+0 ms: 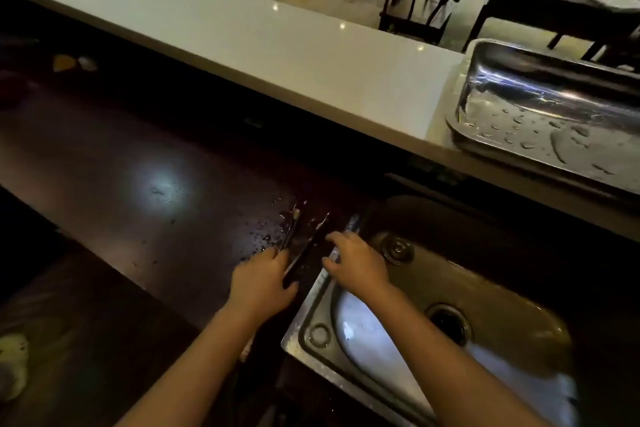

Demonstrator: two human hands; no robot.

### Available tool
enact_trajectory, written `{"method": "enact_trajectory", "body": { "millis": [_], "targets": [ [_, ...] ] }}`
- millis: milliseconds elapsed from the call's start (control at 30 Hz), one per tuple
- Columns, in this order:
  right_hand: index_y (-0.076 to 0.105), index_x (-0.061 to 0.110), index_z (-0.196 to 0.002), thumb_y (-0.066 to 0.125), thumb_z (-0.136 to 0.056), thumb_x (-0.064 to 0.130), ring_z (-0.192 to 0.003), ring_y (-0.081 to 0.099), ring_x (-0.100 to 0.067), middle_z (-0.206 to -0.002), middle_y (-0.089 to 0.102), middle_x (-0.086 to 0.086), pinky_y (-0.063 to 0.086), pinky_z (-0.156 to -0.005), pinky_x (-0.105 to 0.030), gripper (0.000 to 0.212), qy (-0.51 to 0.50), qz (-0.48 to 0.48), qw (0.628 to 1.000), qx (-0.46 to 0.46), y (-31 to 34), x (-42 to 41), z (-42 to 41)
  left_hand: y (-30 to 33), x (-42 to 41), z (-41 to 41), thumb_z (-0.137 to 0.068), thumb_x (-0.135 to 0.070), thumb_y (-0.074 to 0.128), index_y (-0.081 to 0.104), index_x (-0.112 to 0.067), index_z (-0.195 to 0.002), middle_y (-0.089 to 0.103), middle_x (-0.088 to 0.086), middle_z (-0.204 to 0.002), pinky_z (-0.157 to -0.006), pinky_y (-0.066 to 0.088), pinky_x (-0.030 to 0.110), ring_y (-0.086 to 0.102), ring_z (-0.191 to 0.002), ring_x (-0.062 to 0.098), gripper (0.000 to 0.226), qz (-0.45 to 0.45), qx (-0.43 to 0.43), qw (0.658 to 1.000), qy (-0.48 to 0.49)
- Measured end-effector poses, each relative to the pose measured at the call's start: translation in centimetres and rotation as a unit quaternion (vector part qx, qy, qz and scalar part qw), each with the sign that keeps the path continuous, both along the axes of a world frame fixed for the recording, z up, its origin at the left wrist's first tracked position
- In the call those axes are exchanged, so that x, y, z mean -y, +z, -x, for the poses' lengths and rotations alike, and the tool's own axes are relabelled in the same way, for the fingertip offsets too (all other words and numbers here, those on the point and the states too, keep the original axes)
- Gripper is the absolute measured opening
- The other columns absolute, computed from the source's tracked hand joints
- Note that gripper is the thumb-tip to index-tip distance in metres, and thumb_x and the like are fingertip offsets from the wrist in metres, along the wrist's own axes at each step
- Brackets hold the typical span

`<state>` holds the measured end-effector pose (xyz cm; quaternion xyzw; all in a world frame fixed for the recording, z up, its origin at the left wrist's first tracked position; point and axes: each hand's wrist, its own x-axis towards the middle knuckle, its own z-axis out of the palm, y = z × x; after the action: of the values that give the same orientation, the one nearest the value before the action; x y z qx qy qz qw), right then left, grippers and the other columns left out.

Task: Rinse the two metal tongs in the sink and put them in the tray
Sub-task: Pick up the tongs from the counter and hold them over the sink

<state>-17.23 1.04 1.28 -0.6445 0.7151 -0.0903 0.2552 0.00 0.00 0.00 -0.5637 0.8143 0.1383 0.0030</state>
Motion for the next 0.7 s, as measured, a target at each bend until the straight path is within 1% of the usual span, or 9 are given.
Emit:
{"method": "enact_trajectory", "body": {
  "millis": [133,233,300,367,500,567,600,667,700],
  "targets": [
    [0.035,0.027,-0.137,0.052,-0.088,0.028,-0.110,0.054,-0.028,-0.131,0.045,-0.008,0.051,-0.081,-0.040,0.052,0.054,-0.021,0.998,-0.025,-1.7,1.3,-2.5,-2.0,0.5,-1.0,-0.074,-0.044,0.057,0.046,-0.022,-0.121,0.056,0.003,-0.117,-0.077,0.050,0.039,0.058,-0.103,0.026,0.053,-0.035,0.018,0.999,0.014],
    [0.034,0.029,-0.139,0.051,-0.089,0.023,-0.113,0.052,-0.030,-0.134,0.043,-0.009,0.050,-0.082,-0.041,0.053,0.086,-0.032,0.994,-0.062,-3.2,1.8,-3.6,-3.1,0.6,-1.4,-0.078,-0.038,0.055,0.047,-0.019,-0.119,0.053,0.004,-0.120,-0.077,0.050,0.040,0.053,-0.109,0.026,0.046,-0.045,0.019,0.999,0.013],
    [0.037,0.028,-0.138,0.050,-0.089,0.022,-0.117,0.048,-0.030,-0.135,0.042,-0.009,0.049,-0.085,-0.042,0.051,0.107,-0.027,0.989,-0.098,-3.9,1.9,-3.9,-3.6,0.6,-1.6,-0.081,-0.035,0.053,0.049,-0.018,-0.118,0.051,0.004,-0.123,-0.078,0.050,0.039,0.048,-0.113,0.025,0.041,-0.037,0.016,0.999,0.009],
    [0.041,0.027,-0.135,0.048,-0.090,0.021,-0.118,0.046,-0.030,-0.132,0.044,-0.009,0.049,-0.084,-0.042,0.047,0.118,-0.021,0.985,-0.120,-4.3,2.0,-4.0,-3.8,0.8,-1.8,-0.083,-0.034,0.052,0.050,-0.017,-0.118,0.050,0.004,-0.124,-0.078,0.050,0.038,0.047,-0.115,0.023,0.039,-0.040,0.010,0.999,0.008],
    [0.049,0.023,-0.130,0.045,-0.090,0.017,-0.115,0.046,-0.030,-0.125,0.049,-0.011,0.048,-0.083,-0.042,0.040,0.125,-0.001,0.984,-0.128,-4.7,2.3,-4.0,-4.0,1.2,-1.8,-0.085,-0.030,0.055,0.057,-0.016,-0.114,0.048,0.005,-0.123,-0.076,0.051,0.039,0.052,-0.109,0.024,0.032,-0.067,-0.034,0.997,0.009],
    [0.052,0.021,-0.129,0.045,-0.091,0.016,-0.114,0.047,-0.030,-0.123,0.050,-0.012,0.047,-0.086,-0.041,0.039,0.115,0.002,0.988,-0.106,-5.0,2.4,-4.0,-4.2,1.0,-1.8,-0.084,-0.026,0.058,0.061,-0.015,-0.109,0.050,0.005,-0.120,-0.077,0.051,0.037,0.055,-0.105,0.023,0.027,-0.075,-0.078,0.994,0.019],
    [0.053,0.020,-0.128,0.045,-0.091,0.017,-0.113,0.048,-0.028,-0.122,0.050,-0.011,0.047,-0.087,-0.039,0.038,0.097,0.002,0.992,-0.075,-5.0,2.3,-4.0,-4.2,0.9,-1.7,-0.083,-0.024,0.060,0.063,-0.014,-0.106,0.051,0.005,-0.119,-0.078,0.051,0.035,0.055,-0.104,0.022,0.025,-0.075,-0.104,0.991,0.026],
    [0.054,0.018,-0.126,0.048,-0.091,0.018,-0.106,0.053,-0.024,-0.119,0.052,-0.010,0.047,-0.086,-0.035,0.036,0.040,0.010,0.999,0.019,-4.8,2.1,-4.0,-4.4,0.6,-1.7,-0.081,-0.020,0.063,0.066,-0.012,-0.101,0.056,0.006,-0.115,-0.080,0.050,0.032,0.057,-0.102,0.021,0.021,-0.070,-0.164,0.983,0.044],
    [0.053,0.017,-0.125,0.050,-0.090,0.018,-0.098,0.057,-0.021,-0.117,0.054,-0.009,0.048,-0.083,-0.033,0.035,-0.003,0.016,0.997,0.075,-4.6,2.0,-4.1,-4.4,0.5,-1.6,-0.080,-0.017,0.065,0.068,-0.010,-0.098,0.058,0.006,-0.112,-0.079,0.048,0.028,0.058,-0.099,0.021,0.019,-0.066,-0.192,0.978,0.052]
  ]
}}
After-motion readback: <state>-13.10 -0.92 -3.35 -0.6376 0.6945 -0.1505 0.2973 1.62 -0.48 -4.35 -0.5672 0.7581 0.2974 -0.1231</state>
